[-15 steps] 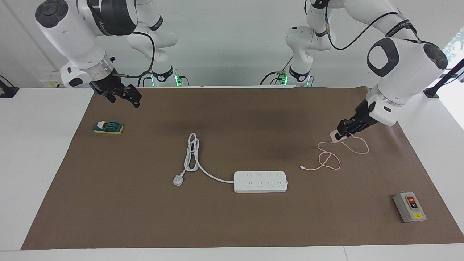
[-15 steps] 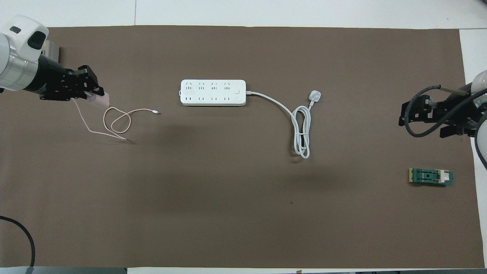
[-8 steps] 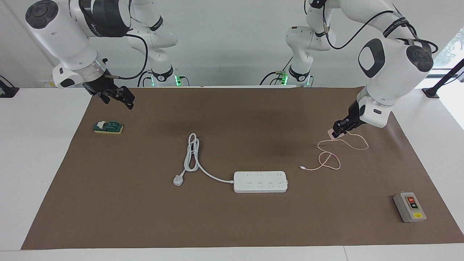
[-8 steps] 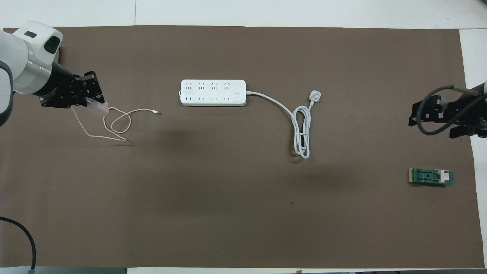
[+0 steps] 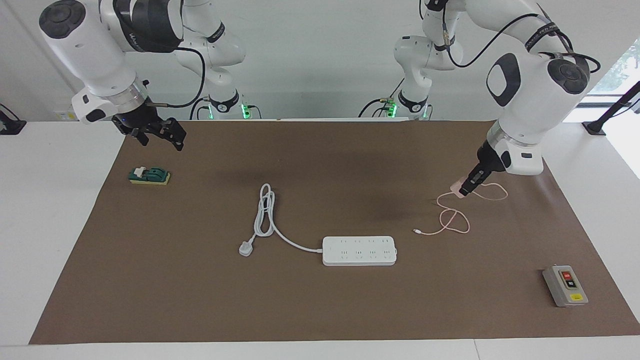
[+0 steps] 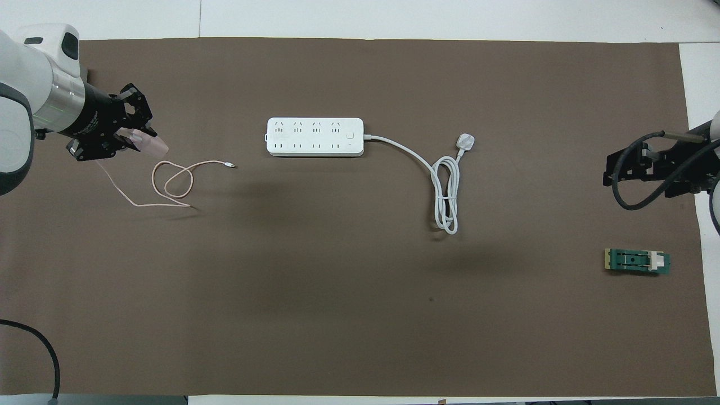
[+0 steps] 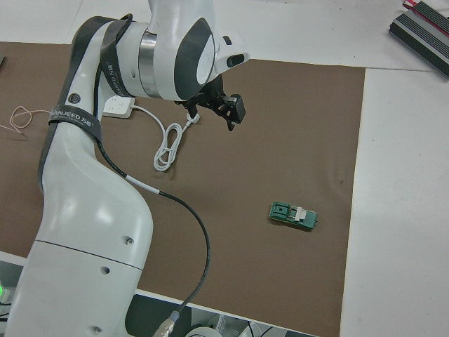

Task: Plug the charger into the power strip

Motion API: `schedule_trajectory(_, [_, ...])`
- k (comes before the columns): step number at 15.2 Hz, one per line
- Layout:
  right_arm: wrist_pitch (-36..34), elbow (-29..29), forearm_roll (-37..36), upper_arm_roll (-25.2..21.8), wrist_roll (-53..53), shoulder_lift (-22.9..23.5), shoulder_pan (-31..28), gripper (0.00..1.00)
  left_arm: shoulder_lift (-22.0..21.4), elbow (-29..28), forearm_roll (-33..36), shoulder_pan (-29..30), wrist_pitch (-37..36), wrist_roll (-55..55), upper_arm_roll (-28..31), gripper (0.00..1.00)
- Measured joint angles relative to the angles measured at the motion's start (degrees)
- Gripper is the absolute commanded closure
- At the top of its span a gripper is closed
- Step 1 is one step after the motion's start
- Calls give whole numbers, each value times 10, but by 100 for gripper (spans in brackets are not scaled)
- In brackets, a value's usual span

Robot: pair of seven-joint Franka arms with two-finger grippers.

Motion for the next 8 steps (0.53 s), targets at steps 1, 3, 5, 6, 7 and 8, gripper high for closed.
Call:
schedule_trajectory(1, [1, 0, 0, 0, -14, 1, 0, 0, 0, 0, 0, 0, 4, -30, 0, 100])
schedule_trajectory(3, [1, 0, 0, -1, -28, 6, -2, 0, 0, 0, 1, -2, 5, -87, 0, 100])
schedule_trajectory(5, [1, 0, 0, -1, -31, 9, -5, 0, 1, 0, 15, -16, 5, -147, 0, 100])
schedule_trajectory(6, [1, 0, 0, -1, -31, 9, -7, 0, 2, 0, 29, -26, 5, -179, -1, 100])
schedule_trajectory(7, [1, 0, 0, -1, -31, 10, -11, 0, 5, -1, 40, -38, 4, -205, -1, 100])
schedule_trajectory(8, [1, 0, 0, -1, -34, 10, -15, 0, 13, -1, 49, -52, 4, -229, -1, 100])
